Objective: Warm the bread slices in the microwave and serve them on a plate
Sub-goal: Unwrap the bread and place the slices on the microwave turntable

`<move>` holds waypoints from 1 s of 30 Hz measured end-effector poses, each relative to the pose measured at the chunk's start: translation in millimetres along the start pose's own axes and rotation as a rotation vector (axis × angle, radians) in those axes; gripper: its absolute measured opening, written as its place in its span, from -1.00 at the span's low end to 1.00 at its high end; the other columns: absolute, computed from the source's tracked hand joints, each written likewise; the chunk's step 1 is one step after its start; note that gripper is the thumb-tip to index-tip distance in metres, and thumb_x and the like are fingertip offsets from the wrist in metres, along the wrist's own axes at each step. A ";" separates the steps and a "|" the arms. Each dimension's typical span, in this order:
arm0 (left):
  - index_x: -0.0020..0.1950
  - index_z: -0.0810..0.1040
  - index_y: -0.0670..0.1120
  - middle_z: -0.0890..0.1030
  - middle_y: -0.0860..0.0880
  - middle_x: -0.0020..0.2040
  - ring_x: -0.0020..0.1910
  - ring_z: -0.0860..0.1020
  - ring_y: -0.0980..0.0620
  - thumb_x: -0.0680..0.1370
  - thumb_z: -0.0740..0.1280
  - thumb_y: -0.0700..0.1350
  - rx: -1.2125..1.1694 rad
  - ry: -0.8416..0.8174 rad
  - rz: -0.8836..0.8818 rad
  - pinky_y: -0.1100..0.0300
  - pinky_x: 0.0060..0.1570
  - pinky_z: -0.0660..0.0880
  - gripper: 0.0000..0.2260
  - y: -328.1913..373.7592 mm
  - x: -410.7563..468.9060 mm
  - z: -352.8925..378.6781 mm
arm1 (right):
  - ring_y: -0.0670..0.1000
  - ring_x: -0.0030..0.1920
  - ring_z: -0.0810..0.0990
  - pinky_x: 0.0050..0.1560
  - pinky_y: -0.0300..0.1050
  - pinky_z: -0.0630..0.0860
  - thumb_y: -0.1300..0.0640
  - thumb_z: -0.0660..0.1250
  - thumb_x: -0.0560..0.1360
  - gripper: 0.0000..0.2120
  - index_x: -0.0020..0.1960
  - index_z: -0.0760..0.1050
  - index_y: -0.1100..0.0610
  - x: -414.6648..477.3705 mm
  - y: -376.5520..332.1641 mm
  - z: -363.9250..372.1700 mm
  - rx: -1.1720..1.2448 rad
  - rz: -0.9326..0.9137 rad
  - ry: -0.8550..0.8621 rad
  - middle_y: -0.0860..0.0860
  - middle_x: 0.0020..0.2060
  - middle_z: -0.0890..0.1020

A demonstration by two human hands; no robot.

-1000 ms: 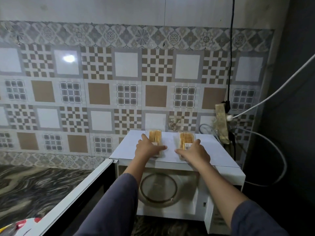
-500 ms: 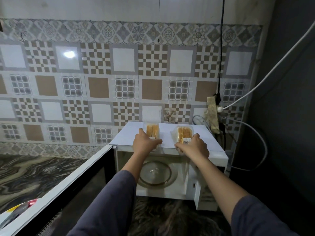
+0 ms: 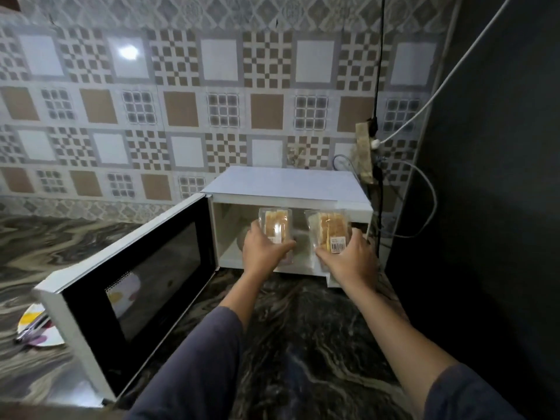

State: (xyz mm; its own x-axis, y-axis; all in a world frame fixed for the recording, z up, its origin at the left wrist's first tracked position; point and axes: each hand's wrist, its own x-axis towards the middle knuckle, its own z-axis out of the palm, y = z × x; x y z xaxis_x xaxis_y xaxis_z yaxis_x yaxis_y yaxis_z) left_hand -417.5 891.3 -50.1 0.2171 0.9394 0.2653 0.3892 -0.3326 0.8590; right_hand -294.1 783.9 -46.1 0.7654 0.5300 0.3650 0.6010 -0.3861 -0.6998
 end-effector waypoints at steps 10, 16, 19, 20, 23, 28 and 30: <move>0.24 0.36 -0.03 0.54 -0.07 0.13 0.09 0.54 -0.05 0.20 0.57 0.04 0.044 -0.111 -0.179 0.05 0.08 0.53 -0.31 -105.2 -103.4 41.3 | 0.16 0.23 0.42 0.14 0.02 0.40 -0.17 0.47 0.26 -0.24 0.33 0.32 0.13 -93.0 97.7 44.2 -0.061 0.136 -0.098 0.10 0.25 0.49; 0.40 0.26 -0.04 0.42 -0.10 0.31 0.25 0.45 -0.09 0.22 0.56 0.05 0.119 -0.138 -0.251 -0.03 0.18 0.48 -0.17 -146.9 -132.7 59.0 | 0.18 0.25 0.40 0.13 0.04 0.41 -0.17 0.48 0.27 -0.23 0.34 0.31 0.15 -121.2 142.0 62.8 -0.164 0.244 -0.170 0.12 0.27 0.47; 0.44 0.20 -0.06 0.35 -0.09 0.37 0.30 0.41 -0.09 0.25 0.53 0.09 0.146 -0.161 -0.254 -0.05 0.21 0.46 -0.14 -152.5 -134.8 61.8 | 0.18 0.27 0.40 0.12 0.04 0.42 -0.19 0.47 0.28 -0.19 0.37 0.27 0.16 -127.7 150.8 66.9 -0.179 0.240 -0.168 0.12 0.29 0.45; 0.44 0.18 -0.06 0.34 -0.09 0.38 0.31 0.40 -0.08 0.26 0.52 0.11 0.146 -0.167 -0.251 -0.05 0.22 0.46 -0.13 -154.4 -134.6 62.4 | 0.18 0.27 0.40 0.13 0.04 0.42 -0.20 0.47 0.28 -0.18 0.38 0.26 0.15 -127.8 151.8 67.9 -0.183 0.238 -0.172 0.12 0.30 0.44; 0.45 0.16 -0.06 0.33 -0.08 0.40 0.34 0.38 -0.07 0.24 0.51 0.18 0.143 -0.181 -0.250 -0.05 0.25 0.44 -0.09 -155.4 -137.5 60.1 | 0.16 0.29 0.38 0.14 0.05 0.42 -0.23 0.45 0.27 -0.15 0.40 0.22 0.14 -125.7 153.7 68.8 -0.180 0.245 -0.217 0.11 0.32 0.41; 0.40 0.24 -0.06 0.39 -0.08 0.33 0.27 0.43 -0.06 0.14 0.54 0.24 0.051 -0.240 -0.288 -0.07 0.22 0.47 -0.05 -155.5 -131.0 56.1 | 0.17 0.32 0.35 0.15 0.07 0.42 -0.24 0.48 0.24 -0.15 0.34 0.23 0.15 -113.9 152.2 64.5 -0.199 0.315 -0.369 0.11 0.33 0.37; 0.36 0.29 -0.03 0.45 -0.07 0.29 0.23 0.48 -0.06 0.05 0.51 0.37 -0.010 -0.301 -0.300 -0.07 0.18 0.50 0.00 -164.3 -125.1 53.0 | 0.18 0.35 0.33 0.20 0.07 0.43 -0.22 0.49 0.24 -0.09 0.39 0.19 0.18 -104.7 148.9 59.4 -0.190 0.359 -0.467 0.13 0.37 0.33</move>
State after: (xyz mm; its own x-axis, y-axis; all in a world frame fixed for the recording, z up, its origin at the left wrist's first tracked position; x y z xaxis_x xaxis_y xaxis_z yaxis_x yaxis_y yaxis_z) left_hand -461.1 824.0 -247.7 0.3479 0.9277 -0.1353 0.4662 -0.0460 0.8835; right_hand -298.4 715.8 -225.0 0.7720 0.5997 -0.2105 0.3876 -0.7067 -0.5918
